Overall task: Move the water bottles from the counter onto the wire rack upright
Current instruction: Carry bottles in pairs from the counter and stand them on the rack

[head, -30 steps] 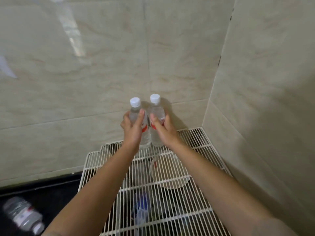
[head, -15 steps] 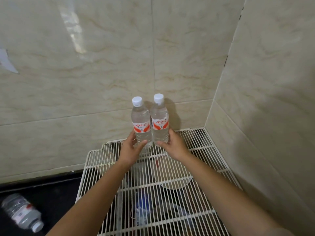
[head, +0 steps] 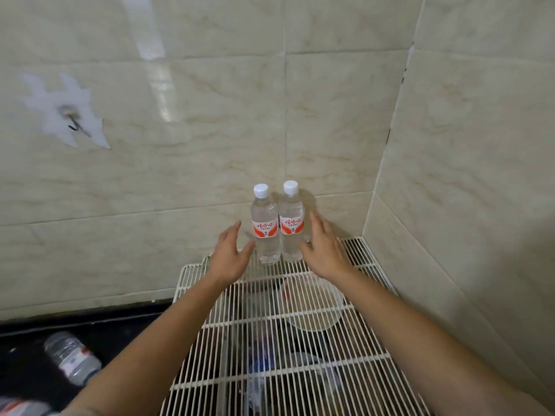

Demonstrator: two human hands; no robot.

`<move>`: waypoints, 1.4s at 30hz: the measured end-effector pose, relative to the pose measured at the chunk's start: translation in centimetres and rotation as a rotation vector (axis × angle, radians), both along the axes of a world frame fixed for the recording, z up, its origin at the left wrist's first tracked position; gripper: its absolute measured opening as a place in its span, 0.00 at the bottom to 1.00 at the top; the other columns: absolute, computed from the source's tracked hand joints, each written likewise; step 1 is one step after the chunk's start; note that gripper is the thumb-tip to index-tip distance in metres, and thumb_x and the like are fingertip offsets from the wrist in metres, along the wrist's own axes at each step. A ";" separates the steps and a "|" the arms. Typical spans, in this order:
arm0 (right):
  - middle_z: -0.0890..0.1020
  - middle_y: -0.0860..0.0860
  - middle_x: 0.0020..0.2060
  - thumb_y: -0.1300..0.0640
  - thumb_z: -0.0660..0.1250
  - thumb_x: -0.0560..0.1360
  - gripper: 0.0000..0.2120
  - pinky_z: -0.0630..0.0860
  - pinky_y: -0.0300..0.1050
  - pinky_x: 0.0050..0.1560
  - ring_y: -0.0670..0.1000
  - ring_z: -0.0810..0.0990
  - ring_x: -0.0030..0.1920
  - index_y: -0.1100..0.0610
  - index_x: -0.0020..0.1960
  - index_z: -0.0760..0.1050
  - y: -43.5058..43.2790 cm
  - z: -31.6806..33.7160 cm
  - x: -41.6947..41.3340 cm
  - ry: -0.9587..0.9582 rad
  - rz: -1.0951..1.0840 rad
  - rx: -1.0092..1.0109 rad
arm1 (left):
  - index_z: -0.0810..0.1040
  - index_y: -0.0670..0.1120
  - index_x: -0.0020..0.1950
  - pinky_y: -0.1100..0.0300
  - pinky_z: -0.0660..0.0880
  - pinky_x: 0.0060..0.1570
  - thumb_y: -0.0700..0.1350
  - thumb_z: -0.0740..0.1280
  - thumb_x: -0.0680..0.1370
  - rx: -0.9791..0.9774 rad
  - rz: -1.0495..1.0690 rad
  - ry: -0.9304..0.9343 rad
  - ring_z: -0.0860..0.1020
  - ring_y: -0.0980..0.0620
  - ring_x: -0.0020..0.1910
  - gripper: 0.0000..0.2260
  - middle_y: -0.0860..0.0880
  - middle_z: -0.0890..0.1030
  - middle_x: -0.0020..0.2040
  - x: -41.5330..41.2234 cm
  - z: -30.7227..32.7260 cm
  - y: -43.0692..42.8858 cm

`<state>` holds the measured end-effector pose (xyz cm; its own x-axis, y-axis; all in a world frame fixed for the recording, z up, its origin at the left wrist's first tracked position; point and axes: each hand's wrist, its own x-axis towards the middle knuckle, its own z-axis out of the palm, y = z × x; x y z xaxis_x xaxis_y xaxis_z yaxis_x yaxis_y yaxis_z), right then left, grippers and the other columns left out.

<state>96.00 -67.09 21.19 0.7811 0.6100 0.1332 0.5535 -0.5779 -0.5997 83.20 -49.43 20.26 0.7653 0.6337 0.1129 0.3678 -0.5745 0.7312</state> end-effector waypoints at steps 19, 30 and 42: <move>0.41 0.62 0.81 0.38 0.51 0.83 0.33 0.38 0.61 0.79 0.60 0.37 0.81 0.52 0.82 0.50 8.2 -4.0 -22.7 -0.532 0.551 -0.072 | 0.69 0.42 0.76 0.36 0.70 0.66 0.58 0.59 0.83 0.480 0.580 0.390 0.68 0.34 0.73 0.27 0.35 0.66 0.77 -35.1 -1.1 -0.1; 0.49 0.61 0.81 0.42 0.55 0.81 0.31 0.50 0.60 0.79 0.60 0.45 0.82 0.54 0.80 0.60 14.5 -6.5 -44.8 -0.562 0.600 0.072 | 0.70 0.42 0.75 0.37 0.71 0.65 0.59 0.55 0.81 0.601 0.658 0.274 0.70 0.36 0.72 0.29 0.38 0.68 0.76 -59.5 -2.1 4.2; 0.50 0.61 0.81 0.45 0.60 0.81 0.32 0.56 0.59 0.79 0.60 0.49 0.81 0.55 0.81 0.58 17.7 -9.8 -50.0 -0.528 0.599 -0.219 | 0.70 0.43 0.76 0.39 0.68 0.69 0.59 0.56 0.81 0.425 0.558 0.264 0.68 0.37 0.74 0.29 0.37 0.68 0.76 -63.1 -5.7 11.9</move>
